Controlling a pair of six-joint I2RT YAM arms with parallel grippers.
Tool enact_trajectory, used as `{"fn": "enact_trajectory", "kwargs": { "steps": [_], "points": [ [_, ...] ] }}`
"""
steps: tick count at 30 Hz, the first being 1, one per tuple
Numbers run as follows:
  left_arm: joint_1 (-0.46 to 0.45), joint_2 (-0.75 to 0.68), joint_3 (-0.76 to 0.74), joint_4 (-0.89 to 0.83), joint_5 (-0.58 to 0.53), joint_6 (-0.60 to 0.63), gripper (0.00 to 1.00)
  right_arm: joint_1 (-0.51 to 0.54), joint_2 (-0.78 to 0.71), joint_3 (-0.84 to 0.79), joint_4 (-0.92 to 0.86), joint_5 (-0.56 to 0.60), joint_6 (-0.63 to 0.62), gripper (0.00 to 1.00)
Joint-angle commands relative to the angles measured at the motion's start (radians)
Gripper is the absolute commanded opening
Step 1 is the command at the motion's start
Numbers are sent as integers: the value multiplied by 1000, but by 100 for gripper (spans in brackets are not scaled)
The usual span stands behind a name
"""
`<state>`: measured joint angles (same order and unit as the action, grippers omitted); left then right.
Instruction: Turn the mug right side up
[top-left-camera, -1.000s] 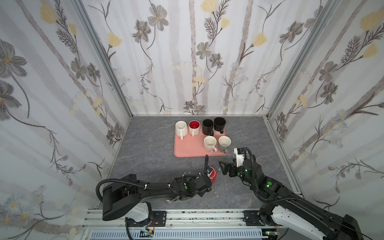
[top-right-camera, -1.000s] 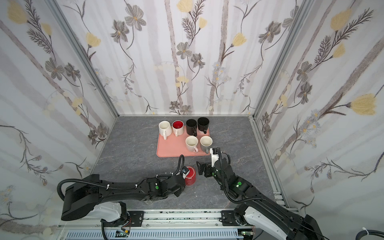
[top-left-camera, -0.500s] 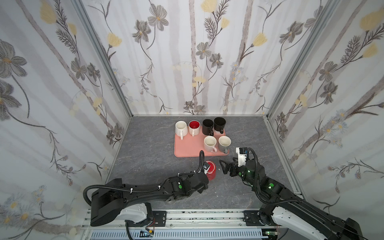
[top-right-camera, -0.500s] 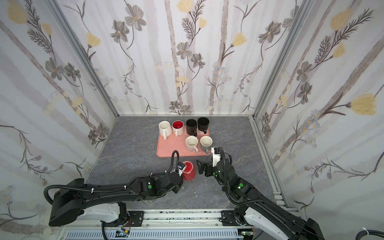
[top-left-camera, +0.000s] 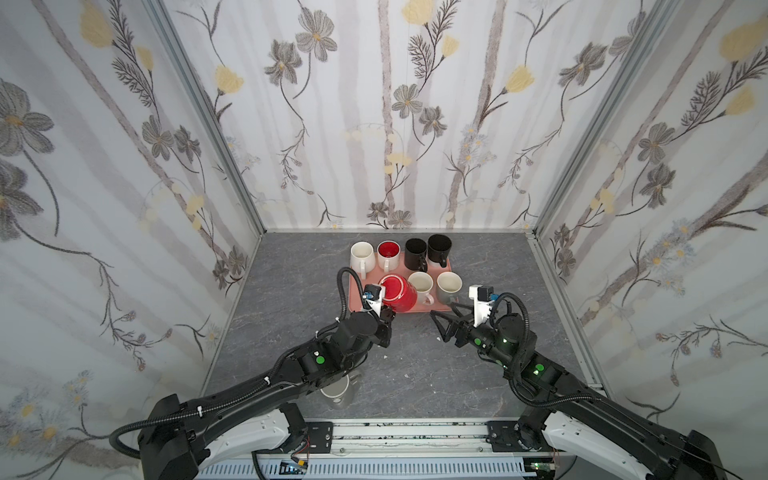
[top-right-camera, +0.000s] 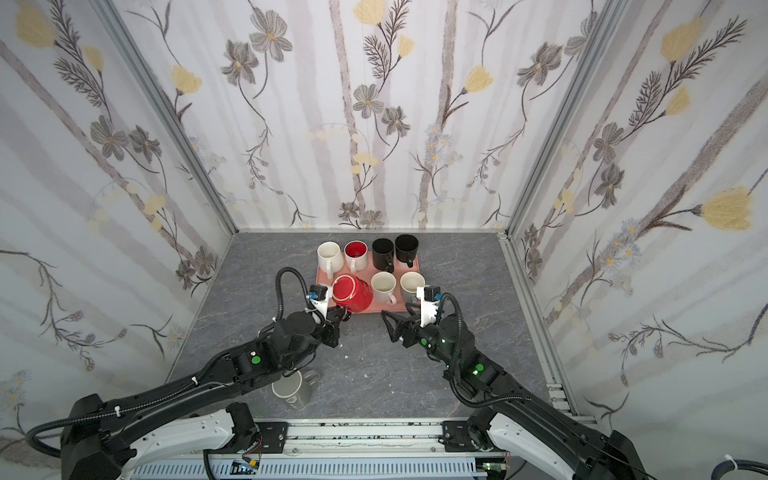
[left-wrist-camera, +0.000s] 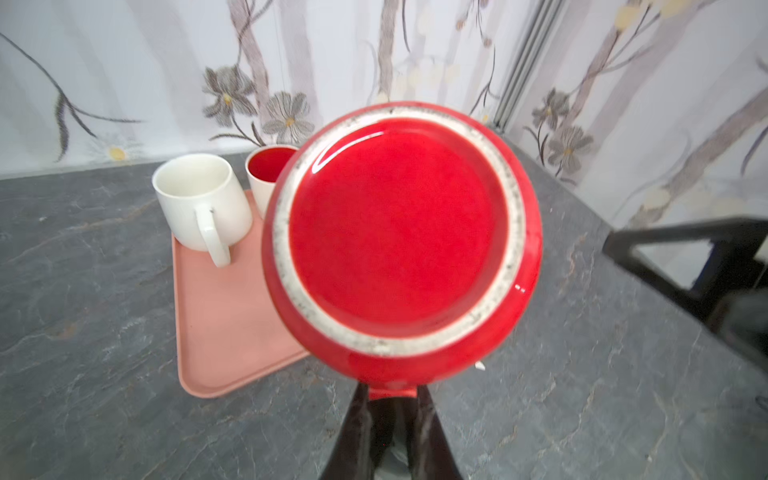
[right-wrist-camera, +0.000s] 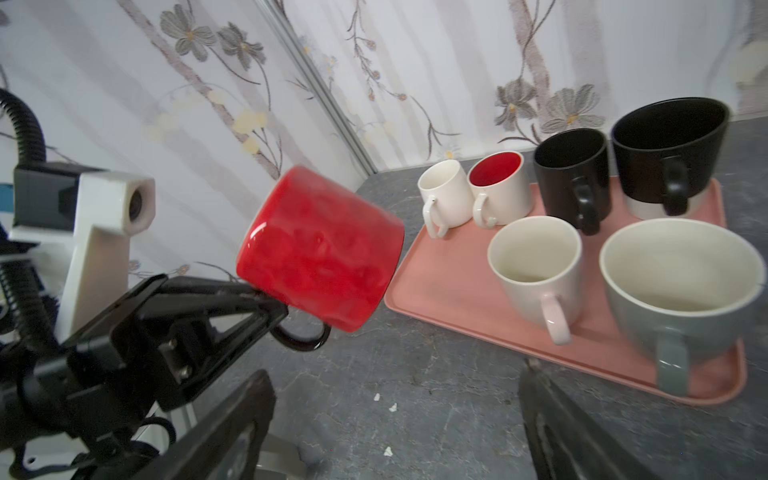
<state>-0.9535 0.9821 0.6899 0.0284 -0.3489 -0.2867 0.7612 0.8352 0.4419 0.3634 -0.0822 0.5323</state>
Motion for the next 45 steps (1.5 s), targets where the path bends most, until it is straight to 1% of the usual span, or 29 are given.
{"fn": "enact_trajectory", "kwargs": {
  "steps": [1,5,8,10,11,14,19,24,27,30,33,40,41,43,44,45],
  "points": [
    [33,-38,12,209,59,4,0,4,74,14,252,-187,52,87],
    [46,-68,14,317,85,6,0,28,174,44,406,-243,95,84],
    [51,-86,6,391,98,4,0,51,249,81,496,-260,108,84],
    [54,-98,-5,445,110,-4,0,89,295,103,553,-266,119,85],
    [55,-107,-8,469,118,-13,0,92,322,115,596,-287,137,85],
    [58,-128,-22,538,162,-27,0,93,394,130,741,-336,194,85],
    [60,-158,-34,591,245,-33,0,93,460,137,940,-370,256,80],
    [62,-212,-72,638,307,-54,0,87,497,163,1067,-415,299,78],
    [61,-227,-81,640,321,-62,0,91,514,201,1070,-445,305,73],
    [62,-227,-80,645,338,-70,0,93,528,218,1077,-447,306,68],
    [61,-226,-80,645,347,-74,0,99,540,234,1083,-452,312,59],
    [62,-227,-85,639,342,-82,0,104,539,240,1098,-452,319,31],
    [62,-228,-87,637,339,-86,0,104,539,241,1096,-451,321,25],
    [62,-223,-86,633,339,-90,0,105,539,244,1097,-449,323,11],
    [61,-221,-83,626,333,-95,0,106,538,245,1095,-447,326,0],
    [62,-217,-81,619,327,-99,0,105,535,246,1092,-444,328,0]
  ]
}}
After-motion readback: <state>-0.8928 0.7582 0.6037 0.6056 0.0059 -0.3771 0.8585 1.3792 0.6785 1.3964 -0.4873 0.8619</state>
